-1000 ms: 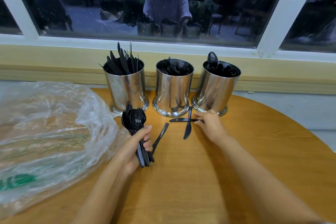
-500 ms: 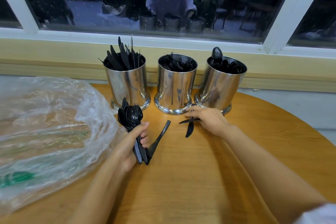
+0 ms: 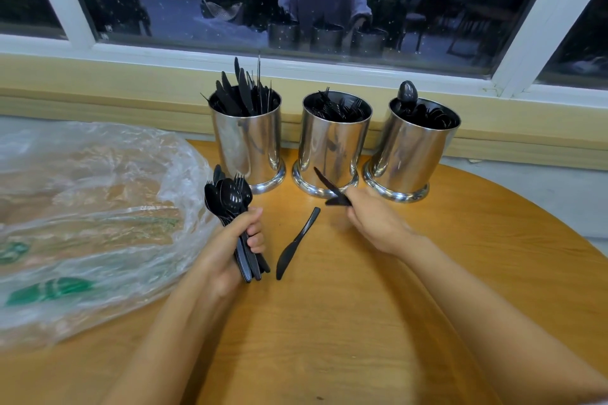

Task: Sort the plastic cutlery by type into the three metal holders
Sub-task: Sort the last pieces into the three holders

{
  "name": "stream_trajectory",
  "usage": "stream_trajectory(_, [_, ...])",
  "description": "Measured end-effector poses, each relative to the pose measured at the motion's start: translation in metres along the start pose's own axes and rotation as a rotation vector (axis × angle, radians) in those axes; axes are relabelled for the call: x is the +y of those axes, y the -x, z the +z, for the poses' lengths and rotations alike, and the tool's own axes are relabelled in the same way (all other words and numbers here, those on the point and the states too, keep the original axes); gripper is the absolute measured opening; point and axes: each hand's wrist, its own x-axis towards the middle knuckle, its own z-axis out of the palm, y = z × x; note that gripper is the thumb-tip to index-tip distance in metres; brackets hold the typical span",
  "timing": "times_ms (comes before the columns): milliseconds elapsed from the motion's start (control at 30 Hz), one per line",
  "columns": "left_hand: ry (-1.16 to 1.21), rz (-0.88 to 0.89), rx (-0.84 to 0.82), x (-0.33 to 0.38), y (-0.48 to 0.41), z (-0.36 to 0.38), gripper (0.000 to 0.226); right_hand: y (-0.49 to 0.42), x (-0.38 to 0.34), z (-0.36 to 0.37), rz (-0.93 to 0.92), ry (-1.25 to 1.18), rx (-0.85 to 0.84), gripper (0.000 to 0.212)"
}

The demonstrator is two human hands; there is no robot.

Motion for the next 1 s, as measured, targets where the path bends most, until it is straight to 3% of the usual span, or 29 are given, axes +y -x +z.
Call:
stream_trajectory(133, [0.004, 0.0, 0.002, 0.005, 0.01, -0.003, 0.028, -0.014, -0.041, 0.009, -0.127, -0.263, -0.023, 0.012])
stream_trajectory(233, [0.019, 0.02, 0.007, 0.011, 0.017, -0.009, 0.024, -0.013, -0.047, 0.021, -0.258, -0.25, -0.165, 0.021])
stream_trajectory(300, [0.04, 0.026, 0.009, 0.014, 0.021, -0.013, 0.023, -0.006, -0.044, 0.025, -0.282, -0.23, -0.108, 0.017])
stream_trajectory(400, [0.049, 0.023, 0.015, 0.015, 0.024, -0.014, 0.027, 0.0, -0.042, 0.026, -0.246, -0.23, -0.02, 0.018])
stream_trajectory(533, [0.033, 0.015, -0.015, 0.012, 0.027, -0.012, 0.023, 0.003, -0.043, 0.025, -0.21, -0.066, -0.058, 0.023])
stream_trajectory(667, [-0.062, -0.027, -0.111, 0.011, 0.033, -0.009, 0.027, 0.005, -0.045, 0.012, 0.01, 0.095, -0.05, 0.011])
stream_trajectory(733, [-0.115, -0.035, -0.19, 0.011, 0.035, -0.007, 0.029, -0.002, -0.046, 0.002, 0.196, -0.176, 0.087, 0.002])
stream_trajectory(833, [-0.157, -0.05, -0.316, 0.009, 0.037, -0.004, 0.02, -0.013, -0.061, -0.031, 0.357, -1.03, 0.279, 0.005])
stream_trajectory(867, [-0.171, -0.048, -0.352, 0.008, 0.038, -0.003, 0.016, -0.016, -0.068, -0.045, 0.369, -1.207, 0.302, 0.007])
stream_trajectory(933, [-0.222, -0.05, -0.398, 0.007, 0.039, 0.002, 0.012, -0.022, -0.082, -0.067, 0.345, -1.304, 0.229, 0.014])
stream_trajectory(1000, [-0.275, -0.061, -0.43, 0.008, 0.042, 0.006, 0.012, -0.028, -0.097, -0.081, 0.267, -1.289, 0.015, 0.022])
